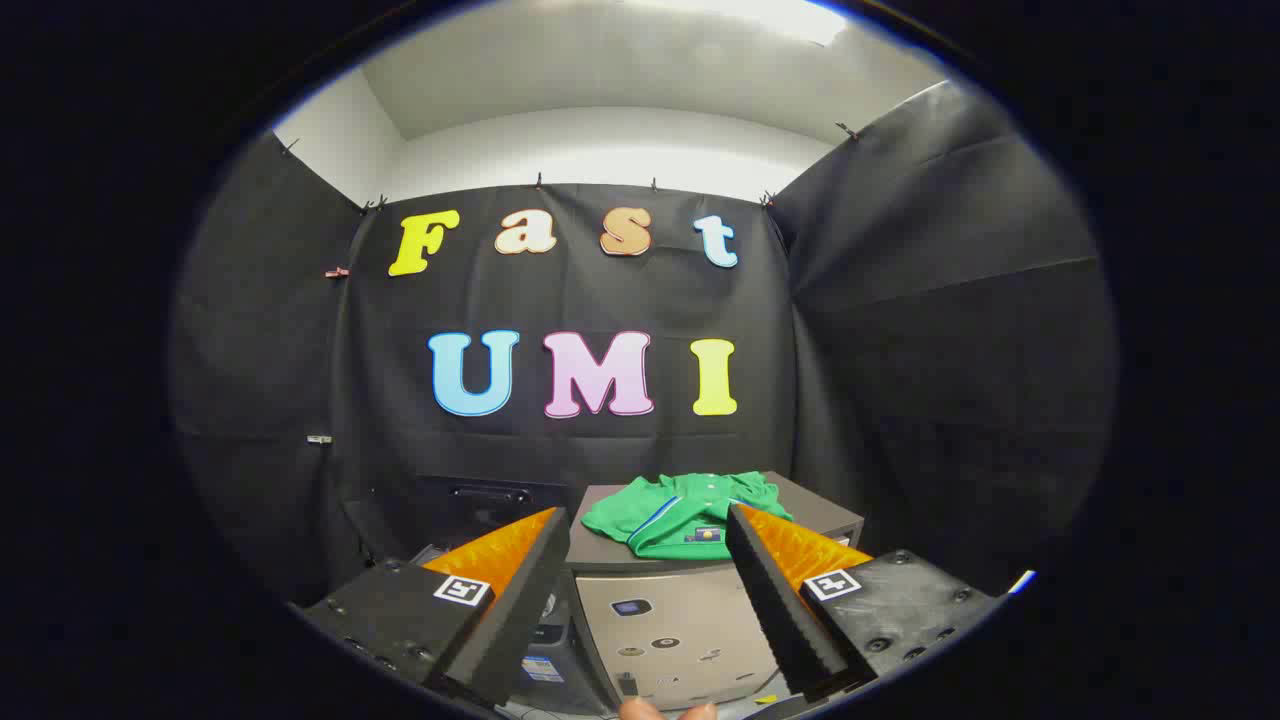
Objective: Put the clothes into the washing machine and then close the washing machine lid.
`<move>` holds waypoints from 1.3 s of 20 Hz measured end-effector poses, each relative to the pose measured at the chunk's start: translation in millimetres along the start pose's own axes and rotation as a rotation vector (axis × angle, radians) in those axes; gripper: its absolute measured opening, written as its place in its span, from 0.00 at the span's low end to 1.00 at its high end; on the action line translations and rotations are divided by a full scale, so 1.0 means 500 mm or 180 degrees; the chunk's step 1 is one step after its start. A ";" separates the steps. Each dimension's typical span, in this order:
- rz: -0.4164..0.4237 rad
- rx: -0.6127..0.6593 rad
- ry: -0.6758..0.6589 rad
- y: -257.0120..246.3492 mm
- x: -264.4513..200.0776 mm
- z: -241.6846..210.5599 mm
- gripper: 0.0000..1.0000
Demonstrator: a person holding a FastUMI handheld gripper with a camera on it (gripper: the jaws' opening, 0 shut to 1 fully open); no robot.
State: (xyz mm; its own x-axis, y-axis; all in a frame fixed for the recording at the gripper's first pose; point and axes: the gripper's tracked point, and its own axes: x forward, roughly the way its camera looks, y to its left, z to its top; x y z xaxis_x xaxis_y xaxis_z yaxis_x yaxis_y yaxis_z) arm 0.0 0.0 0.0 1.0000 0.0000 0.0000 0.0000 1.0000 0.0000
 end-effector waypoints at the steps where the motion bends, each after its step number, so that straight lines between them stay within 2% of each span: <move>1: -0.0002 0.0005 0.0000 -0.001 -0.002 0.000 0.98; 15: -0.0108 0.0034 0.0005 -0.030 -0.007 0.003 0.98; 22: -0.0053 -0.0005 0.0094 -0.019 0.010 -0.017 0.98; 26: 0.0033 -0.0036 0.0152 -0.012 0.054 -0.013 0.98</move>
State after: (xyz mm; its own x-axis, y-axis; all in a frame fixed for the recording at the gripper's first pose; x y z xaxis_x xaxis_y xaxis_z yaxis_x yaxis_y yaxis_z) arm 26.8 -6.1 -6.5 0.9988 0.0100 -0.0479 -0.0105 0.9999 -0.0109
